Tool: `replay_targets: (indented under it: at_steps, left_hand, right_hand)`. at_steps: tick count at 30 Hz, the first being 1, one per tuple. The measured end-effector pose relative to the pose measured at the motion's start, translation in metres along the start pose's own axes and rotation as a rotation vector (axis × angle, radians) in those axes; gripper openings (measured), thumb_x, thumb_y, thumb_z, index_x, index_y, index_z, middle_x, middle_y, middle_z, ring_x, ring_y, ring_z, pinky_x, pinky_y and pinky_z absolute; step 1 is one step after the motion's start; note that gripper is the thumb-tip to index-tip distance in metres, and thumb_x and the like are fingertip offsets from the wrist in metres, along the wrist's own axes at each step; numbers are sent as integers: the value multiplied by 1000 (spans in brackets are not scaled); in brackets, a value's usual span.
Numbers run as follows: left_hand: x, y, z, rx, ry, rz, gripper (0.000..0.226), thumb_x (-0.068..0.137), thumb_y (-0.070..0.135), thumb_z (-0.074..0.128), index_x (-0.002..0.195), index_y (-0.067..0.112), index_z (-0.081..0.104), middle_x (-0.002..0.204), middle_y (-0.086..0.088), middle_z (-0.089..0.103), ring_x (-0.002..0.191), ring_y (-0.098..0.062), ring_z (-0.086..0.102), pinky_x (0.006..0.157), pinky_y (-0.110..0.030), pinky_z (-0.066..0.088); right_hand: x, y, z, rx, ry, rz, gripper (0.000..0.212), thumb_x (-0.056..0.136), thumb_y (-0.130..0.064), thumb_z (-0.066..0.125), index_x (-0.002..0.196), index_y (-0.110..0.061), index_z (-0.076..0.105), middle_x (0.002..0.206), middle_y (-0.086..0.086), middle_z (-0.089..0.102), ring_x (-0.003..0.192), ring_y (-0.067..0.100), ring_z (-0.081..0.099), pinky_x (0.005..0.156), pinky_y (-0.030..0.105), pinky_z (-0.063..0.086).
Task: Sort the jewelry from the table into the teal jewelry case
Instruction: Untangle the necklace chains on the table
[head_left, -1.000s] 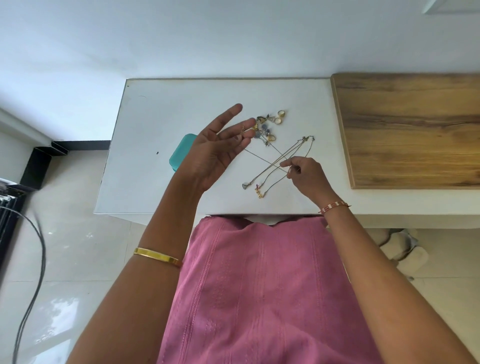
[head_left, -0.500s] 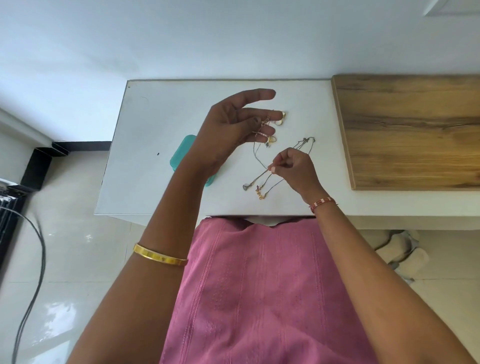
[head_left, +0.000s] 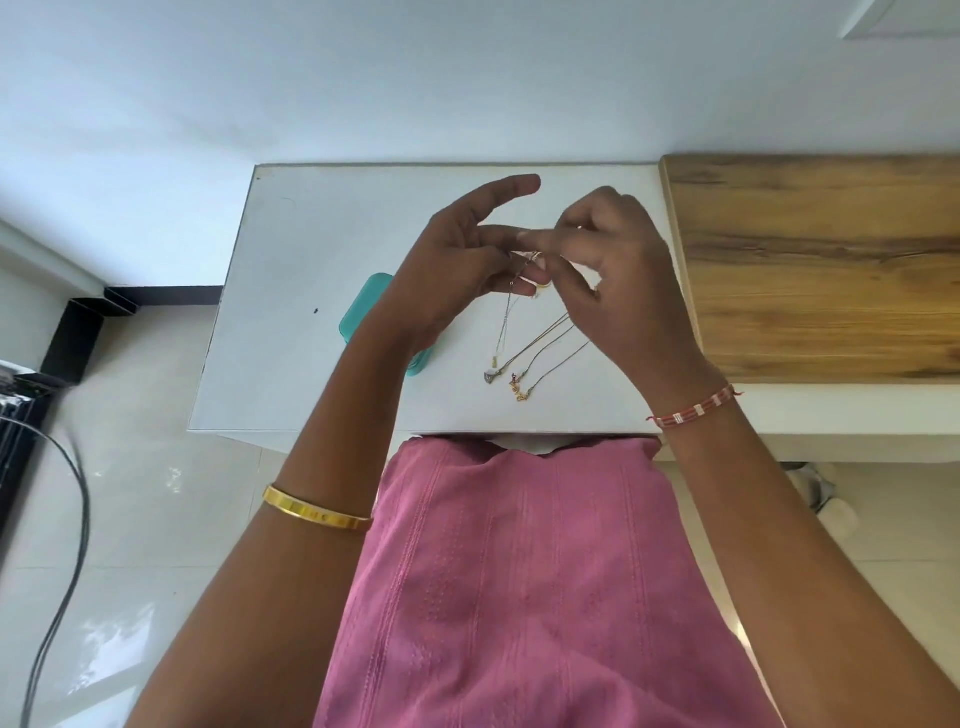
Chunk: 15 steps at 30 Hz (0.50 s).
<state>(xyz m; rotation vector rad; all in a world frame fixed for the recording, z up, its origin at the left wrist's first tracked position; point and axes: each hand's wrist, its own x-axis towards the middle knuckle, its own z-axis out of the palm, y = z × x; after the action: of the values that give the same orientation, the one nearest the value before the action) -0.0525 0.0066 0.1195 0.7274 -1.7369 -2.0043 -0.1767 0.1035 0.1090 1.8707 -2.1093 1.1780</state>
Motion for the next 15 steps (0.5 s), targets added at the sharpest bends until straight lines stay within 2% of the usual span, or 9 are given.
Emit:
replay_targets:
  at_steps: [2, 6, 9, 10, 12, 15]
  left_hand:
    - [0, 1, 0, 16, -2, -11, 60, 82, -20, 32, 129, 14, 46, 77, -3, 70, 68, -16, 66, 69, -24, 53]
    - [1, -1, -3, -8, -5, -33, 60, 82, -20, 32, 129, 15, 45, 77, -4, 69, 64, -17, 64, 66, -25, 53]
    - [2, -3, -5, 4, -6, -46, 60, 80, -20, 33, 127, 15, 46, 82, -7, 70, 61, -17, 61, 64, -24, 52]
    - [2, -4, -6, 1, -8, -48, 59, 80, -20, 33, 127, 14, 47, 83, -8, 70, 61, -16, 61, 64, -24, 51]
    - [2, -5, -7, -18, -20, -48, 57, 81, -18, 34, 125, 14, 49, 81, -7, 70, 60, -16, 60, 63, -24, 51]
    - [2, -7, -10, 6, -40, -52, 45, 83, -7, 43, 121, 14, 54, 82, -6, 68, 59, -16, 59, 60, -23, 49]
  right_hand:
    - [1, 3, 1, -89, -19, -73, 22, 87, -9, 53, 100, -11, 71, 83, 14, 58, 77, 30, 53, 65, 37, 46]
    - [3, 6, 2, -217, -52, -187, 21, 86, -12, 55, 101, -13, 71, 80, 13, 58, 72, 31, 53, 62, 36, 46]
    - [4, 7, 5, -322, -13, -266, 10, 85, -11, 62, 81, -9, 71, 74, 11, 57, 66, 28, 52, 56, 34, 45]
    - [5, 8, 6, -333, -4, -275, 13, 85, -10, 62, 75, -7, 69, 73, 11, 57, 67, 28, 51, 56, 34, 45]
    - [6, 8, 7, -258, -37, -227, 14, 85, -11, 60, 74, -6, 67, 76, 11, 58, 71, 27, 51, 60, 32, 43]
    - [7, 5, 2, 75, -106, 12, 9, 81, -12, 59, 80, -6, 65, 81, 4, 59, 80, 18, 50, 70, 26, 41]
